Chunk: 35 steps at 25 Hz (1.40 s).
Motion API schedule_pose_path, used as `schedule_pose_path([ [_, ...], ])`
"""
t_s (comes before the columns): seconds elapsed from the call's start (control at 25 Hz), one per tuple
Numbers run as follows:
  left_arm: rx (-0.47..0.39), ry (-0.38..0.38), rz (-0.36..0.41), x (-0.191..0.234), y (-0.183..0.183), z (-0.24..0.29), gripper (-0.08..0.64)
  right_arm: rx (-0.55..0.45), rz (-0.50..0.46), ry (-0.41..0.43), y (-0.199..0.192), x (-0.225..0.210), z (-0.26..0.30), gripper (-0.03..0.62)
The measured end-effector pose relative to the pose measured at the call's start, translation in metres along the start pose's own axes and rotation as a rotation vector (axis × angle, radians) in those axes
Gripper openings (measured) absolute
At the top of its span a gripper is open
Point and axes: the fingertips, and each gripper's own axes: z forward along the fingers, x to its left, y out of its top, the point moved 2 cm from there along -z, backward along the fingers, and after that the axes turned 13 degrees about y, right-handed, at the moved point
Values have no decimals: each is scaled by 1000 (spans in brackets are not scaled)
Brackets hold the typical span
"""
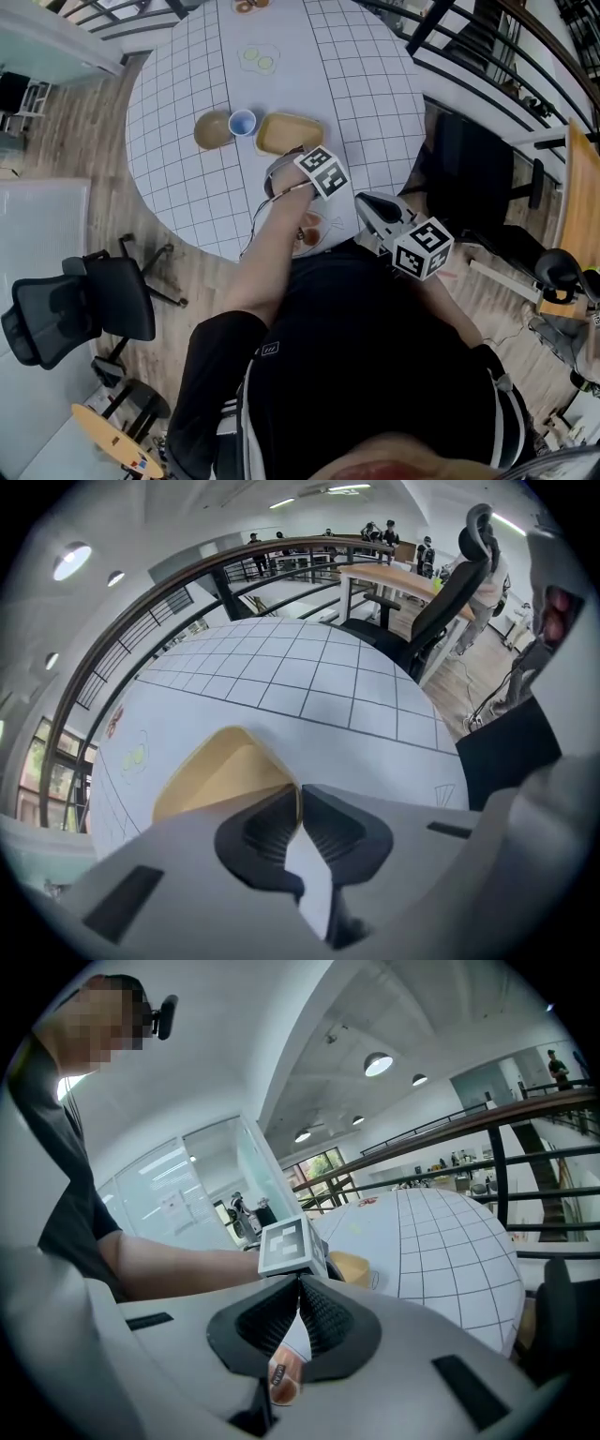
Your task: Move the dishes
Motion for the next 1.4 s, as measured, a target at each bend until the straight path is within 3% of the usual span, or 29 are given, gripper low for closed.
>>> schedule_pose_path([
  [0.36,86,13,-101,23,1,32,25,1,-20,3,14,-31,-13,21],
  [0.64,112,18,-120,25,12,41,26,-23,-33,1,27,-55,-22,21],
  [0.92,139,20,-157,31,27,51,26,-13,-12,22,15,-56,-31,21],
  [1.08,129,69,-177,40,35,54,29,-9,1,24,9,-59,-39,21],
  [1.16,116,91,-190,44,38,53,57,-15,4,22,9,-60,-42,20],
  [1.28,97,111,-186,46,44,51,154,-17,6,20,9,-60,-46,20],
  [1.4,75,122,-160,44,47,46,173,-17,9,23,10,-61,-48,20],
])
